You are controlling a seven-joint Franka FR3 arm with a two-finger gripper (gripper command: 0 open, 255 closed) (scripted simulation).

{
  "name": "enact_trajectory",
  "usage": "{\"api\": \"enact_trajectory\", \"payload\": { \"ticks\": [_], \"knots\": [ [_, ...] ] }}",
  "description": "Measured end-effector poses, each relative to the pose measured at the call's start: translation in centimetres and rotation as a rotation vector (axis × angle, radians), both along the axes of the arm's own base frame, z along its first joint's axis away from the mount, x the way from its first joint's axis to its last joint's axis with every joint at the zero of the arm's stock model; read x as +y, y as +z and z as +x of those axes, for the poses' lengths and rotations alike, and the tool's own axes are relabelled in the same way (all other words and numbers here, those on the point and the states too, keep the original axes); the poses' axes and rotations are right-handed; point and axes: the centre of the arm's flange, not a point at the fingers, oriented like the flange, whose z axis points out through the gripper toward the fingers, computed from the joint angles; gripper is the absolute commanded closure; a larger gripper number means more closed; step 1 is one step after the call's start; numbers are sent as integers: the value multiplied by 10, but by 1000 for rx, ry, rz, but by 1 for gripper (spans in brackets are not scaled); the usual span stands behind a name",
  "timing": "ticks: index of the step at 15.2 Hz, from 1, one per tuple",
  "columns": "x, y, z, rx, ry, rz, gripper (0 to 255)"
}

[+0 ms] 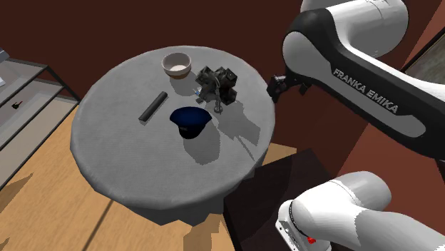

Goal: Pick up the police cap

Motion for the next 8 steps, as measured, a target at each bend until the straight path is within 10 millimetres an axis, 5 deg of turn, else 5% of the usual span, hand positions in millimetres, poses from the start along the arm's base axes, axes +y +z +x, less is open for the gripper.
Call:
{"api": "enact_trajectory", "payload": {
  "ticks": [2,8],
  "knots": [
    [6,-1,2,-5,4,-12,0],
    [90,-16,26,-72,49,-148,0]
  ]
}}
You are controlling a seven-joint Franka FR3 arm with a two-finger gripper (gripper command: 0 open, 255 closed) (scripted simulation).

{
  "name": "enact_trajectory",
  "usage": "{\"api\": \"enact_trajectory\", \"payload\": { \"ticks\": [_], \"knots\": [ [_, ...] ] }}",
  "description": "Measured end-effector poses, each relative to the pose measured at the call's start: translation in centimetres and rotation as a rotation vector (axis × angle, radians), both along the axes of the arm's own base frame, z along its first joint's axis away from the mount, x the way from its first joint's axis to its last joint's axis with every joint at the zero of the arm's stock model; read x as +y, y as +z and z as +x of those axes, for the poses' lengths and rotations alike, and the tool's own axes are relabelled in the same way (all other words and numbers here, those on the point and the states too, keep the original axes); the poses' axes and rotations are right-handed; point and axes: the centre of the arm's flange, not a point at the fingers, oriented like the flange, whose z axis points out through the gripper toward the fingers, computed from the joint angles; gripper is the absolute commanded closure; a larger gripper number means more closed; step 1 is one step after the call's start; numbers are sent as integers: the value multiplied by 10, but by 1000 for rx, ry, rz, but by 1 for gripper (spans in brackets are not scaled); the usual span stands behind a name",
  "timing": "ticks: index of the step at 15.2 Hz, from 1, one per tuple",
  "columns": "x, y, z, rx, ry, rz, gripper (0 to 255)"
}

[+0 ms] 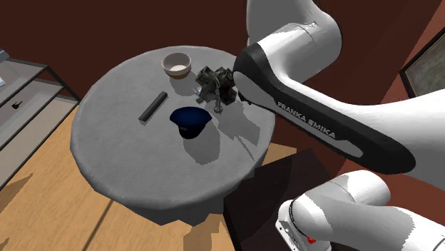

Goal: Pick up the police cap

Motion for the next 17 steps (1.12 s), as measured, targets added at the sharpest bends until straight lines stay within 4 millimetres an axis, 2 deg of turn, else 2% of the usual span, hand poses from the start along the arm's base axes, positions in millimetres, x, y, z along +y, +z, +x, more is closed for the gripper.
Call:
{"api": "enact_trajectory", "payload": {
  "ticks": [8,12,17],
  "knots": [
    [118,-31,29,-100,65,-198,0],
    [175,-62,47,-148,100,-294,0],
    [241,-104,59,-205,143,-418,0]
  ]
}}
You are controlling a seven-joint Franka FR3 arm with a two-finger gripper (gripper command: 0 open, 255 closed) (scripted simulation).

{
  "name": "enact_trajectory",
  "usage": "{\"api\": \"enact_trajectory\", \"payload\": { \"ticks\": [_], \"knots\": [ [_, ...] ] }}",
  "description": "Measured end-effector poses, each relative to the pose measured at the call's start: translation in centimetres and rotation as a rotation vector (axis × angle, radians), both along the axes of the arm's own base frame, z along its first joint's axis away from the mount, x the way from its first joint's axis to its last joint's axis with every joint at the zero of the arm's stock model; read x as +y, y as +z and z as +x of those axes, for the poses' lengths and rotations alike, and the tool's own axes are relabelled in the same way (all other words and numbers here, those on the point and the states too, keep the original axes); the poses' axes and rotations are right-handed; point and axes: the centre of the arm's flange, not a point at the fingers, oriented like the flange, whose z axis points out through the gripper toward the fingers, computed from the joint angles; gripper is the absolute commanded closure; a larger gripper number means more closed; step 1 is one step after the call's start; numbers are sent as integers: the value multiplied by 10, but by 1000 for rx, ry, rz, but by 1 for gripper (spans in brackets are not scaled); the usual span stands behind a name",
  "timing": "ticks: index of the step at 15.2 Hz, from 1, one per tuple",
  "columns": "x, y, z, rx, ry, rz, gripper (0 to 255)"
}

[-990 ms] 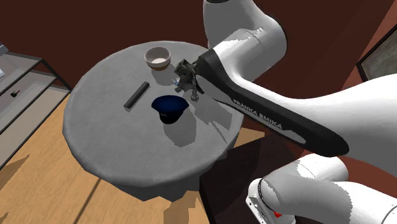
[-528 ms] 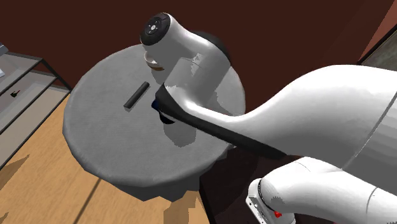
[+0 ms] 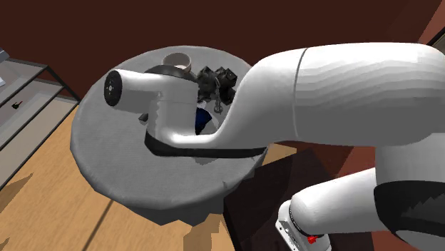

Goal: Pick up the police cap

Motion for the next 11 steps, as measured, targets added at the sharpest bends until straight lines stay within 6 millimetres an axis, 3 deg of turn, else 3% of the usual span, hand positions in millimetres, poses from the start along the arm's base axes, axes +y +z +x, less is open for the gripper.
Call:
{"api": "enact_trajectory", "payload": {
  "ticks": [4,11],
  "knots": [
    [49,-31,16,-49,34,-94,0],
    [128,-103,41,-141,91,-263,0]
  ]
}}
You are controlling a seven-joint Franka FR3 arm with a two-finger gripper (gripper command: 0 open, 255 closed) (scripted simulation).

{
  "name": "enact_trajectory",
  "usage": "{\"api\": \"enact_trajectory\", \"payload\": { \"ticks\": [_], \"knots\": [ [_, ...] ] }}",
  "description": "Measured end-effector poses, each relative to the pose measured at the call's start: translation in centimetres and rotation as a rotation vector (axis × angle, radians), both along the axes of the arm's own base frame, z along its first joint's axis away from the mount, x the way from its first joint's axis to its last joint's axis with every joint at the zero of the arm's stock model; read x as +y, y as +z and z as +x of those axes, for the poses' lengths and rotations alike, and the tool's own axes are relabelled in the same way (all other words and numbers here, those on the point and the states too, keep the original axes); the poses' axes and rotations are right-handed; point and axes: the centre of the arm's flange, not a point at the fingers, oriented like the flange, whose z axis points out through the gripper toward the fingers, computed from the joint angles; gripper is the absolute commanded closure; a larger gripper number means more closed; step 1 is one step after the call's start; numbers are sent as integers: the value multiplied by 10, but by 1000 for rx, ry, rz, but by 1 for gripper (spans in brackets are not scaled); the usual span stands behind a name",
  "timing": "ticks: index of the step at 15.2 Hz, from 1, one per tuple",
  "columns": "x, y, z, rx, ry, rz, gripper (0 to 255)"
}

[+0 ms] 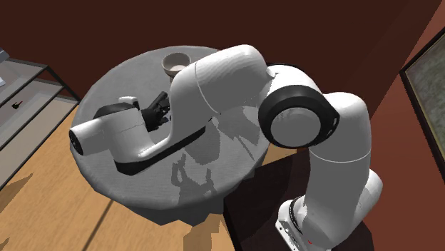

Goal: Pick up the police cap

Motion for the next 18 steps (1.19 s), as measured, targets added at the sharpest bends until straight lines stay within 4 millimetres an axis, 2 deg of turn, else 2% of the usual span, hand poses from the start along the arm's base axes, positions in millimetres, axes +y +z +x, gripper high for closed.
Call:
{"api": "enact_trajectory", "payload": {
  "ticks": [3,9,10,18],
  "knots": [
    [11,-20,1,-15,8,-26,0],
    [14,-51,3,-18,9,-31,0],
    [13,-53,3,-18,9,-31,255],
    [13,-54,4,-19,10,-30,255]
  ]
}}
